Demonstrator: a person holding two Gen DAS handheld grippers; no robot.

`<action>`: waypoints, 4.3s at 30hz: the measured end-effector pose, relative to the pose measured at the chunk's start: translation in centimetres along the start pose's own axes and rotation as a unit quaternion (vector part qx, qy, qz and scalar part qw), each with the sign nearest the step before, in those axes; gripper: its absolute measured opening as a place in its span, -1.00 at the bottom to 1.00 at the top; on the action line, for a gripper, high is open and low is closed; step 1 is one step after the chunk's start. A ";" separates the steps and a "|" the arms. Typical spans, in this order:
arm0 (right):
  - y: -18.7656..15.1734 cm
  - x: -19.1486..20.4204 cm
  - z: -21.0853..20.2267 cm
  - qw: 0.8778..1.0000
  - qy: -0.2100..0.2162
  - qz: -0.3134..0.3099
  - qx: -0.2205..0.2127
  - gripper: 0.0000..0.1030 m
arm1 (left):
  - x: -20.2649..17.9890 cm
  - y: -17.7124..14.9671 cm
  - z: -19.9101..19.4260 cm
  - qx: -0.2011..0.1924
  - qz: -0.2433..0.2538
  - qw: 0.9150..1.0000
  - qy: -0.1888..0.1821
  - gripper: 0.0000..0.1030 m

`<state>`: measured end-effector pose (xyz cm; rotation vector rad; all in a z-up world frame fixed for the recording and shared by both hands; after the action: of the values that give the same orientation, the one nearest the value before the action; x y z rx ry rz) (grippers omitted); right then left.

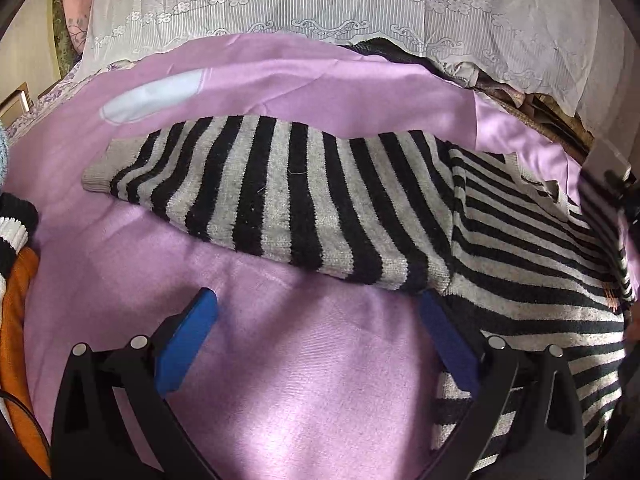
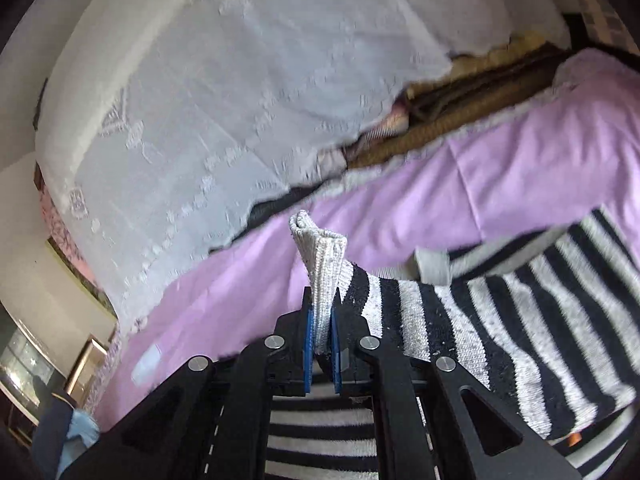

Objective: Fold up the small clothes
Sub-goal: 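Fold the held sleeve across the sweater body and open the right gripper, then move the left gripper to the other sleeve's grey cuff, then grasp the sleeve cuff with the left gripper and lift it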

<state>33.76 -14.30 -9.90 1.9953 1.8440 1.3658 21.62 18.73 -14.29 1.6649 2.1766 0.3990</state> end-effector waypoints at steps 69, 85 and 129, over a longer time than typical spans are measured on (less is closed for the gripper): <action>-7.5 -9.2 -7.6 0.994 -0.097 -0.031 0.028 0.68 | 6.0 1.8 -1.4 0.011 -0.084 0.992 -0.090 0.91; -10.8 -12.0 -9.2 0.997 -0.025 0.040 0.059 0.71 | 14.8 5.9 1.9 -0.060 -0.277 0.934 -0.217 0.87; -7.5 -22.7 -15.4 0.992 0.026 0.108 0.059 0.74 | -21.5 7.2 -10.9 -0.202 0.118 0.971 -0.049 -0.81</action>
<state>21.26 -38.69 -17.32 2.2988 1.8150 1.4033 27.87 -0.13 1.09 1.6666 1.6881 0.7526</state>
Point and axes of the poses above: each gripper's, at about its wrist camera, not at the fingertips, and z roughly the way its jaws point, x to its left, y to its top, the point moved 2 cm from there along z, roughly the way its jaws point, and after that the axes turned 13 degrees about x, right-handed, at the moved point
